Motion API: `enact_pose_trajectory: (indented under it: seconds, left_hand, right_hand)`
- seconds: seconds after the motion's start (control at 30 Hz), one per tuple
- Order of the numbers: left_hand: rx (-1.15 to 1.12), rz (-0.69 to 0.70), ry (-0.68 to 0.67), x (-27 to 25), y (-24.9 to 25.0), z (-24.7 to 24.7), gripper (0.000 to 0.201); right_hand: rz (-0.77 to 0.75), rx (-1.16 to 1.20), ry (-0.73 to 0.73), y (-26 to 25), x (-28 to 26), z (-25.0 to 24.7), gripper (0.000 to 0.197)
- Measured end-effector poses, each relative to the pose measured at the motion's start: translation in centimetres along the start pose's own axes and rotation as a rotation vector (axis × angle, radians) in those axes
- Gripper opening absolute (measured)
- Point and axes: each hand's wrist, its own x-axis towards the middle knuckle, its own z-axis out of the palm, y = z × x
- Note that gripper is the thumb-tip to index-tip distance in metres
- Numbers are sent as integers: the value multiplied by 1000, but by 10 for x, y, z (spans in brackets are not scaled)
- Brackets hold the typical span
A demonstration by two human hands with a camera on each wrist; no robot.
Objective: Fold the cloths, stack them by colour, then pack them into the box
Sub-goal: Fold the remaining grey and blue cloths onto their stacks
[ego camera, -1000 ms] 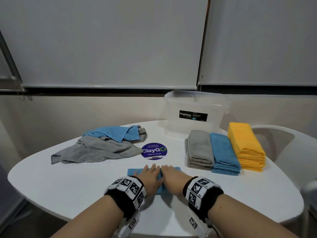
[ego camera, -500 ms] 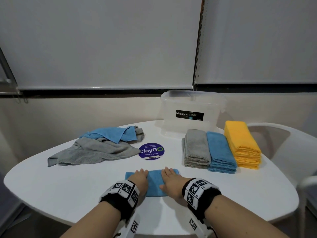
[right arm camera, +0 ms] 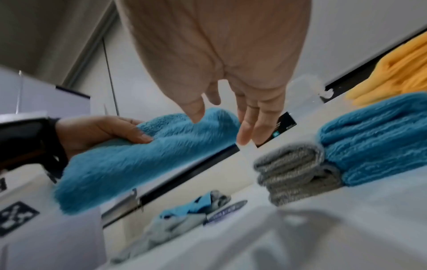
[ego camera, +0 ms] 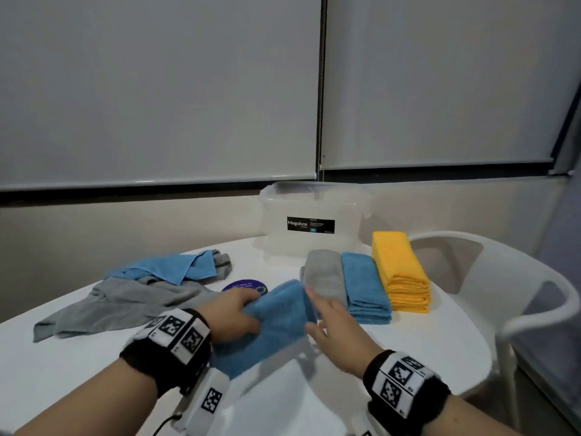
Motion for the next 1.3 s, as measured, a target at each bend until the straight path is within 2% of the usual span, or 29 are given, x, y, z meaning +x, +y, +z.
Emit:
enact_pose_trajectory:
  seconds: [0.07, 0.17, 0.23, 0.33, 0.4, 0.43, 0.57, 0.63, 0.77, 0.83, 0.97, 1.07, 1.13, 1.23, 1.3]
  left_hand:
    - [-291, 37, 74, 12, 17, -8, 20]
    - [-812, 82, 111, 40, 53, 2, 33]
    - [-990, 96, 133, 62, 79, 16, 33]
    - [-1141, 111, 164, 97, 111, 32, 35]
    - [-1230, 82, 144, 122, 123, 37, 19]
    - [-1241, 61, 123, 135, 125, 40, 17]
    - [-1019, 30, 121, 186, 119, 63, 34]
    - [-928, 16, 91, 199, 115, 79, 38]
    - [-416, -40, 50, 201, 111, 99, 29]
    - [-367, -48, 46, 205, 112, 107, 31]
    - [-213, -43, 153, 206, 123, 107, 38]
    - [33, 84, 270, 197, 132, 102, 39]
    - [169, 162, 224, 189, 139, 102, 33]
    - [283, 162, 43, 185, 142, 106, 37]
    - [279, 161, -11, 186, 140, 108, 37]
  right_hand:
    - [3, 249, 105, -1, -5, -21, 64]
    - [12, 690, 70, 0, -4, -47, 67]
    - [42, 849, 101, 3, 1, -66, 74]
    - [51, 613, 250, 23, 21, -96, 77]
    - [70, 414, 302, 43, 37, -113, 75]
    - [94, 319, 306, 52, 45, -120, 73]
    - [166, -57, 312, 84, 69, -131, 65]
    - [195, -195, 248, 90, 75, -130, 57]
    - [221, -618, 67, 101, 78, -115, 17]
    - [218, -776, 33, 104, 77, -110, 16]
    - [191, -767, 189, 110, 73, -114, 23]
    - [265, -740, 297, 121, 71, -123, 26]
    - [330, -741, 294, 127, 70, -126, 25]
    - [356, -754, 180, 137, 70, -123, 27]
    - [340, -737, 138, 140, 68, -119, 27]
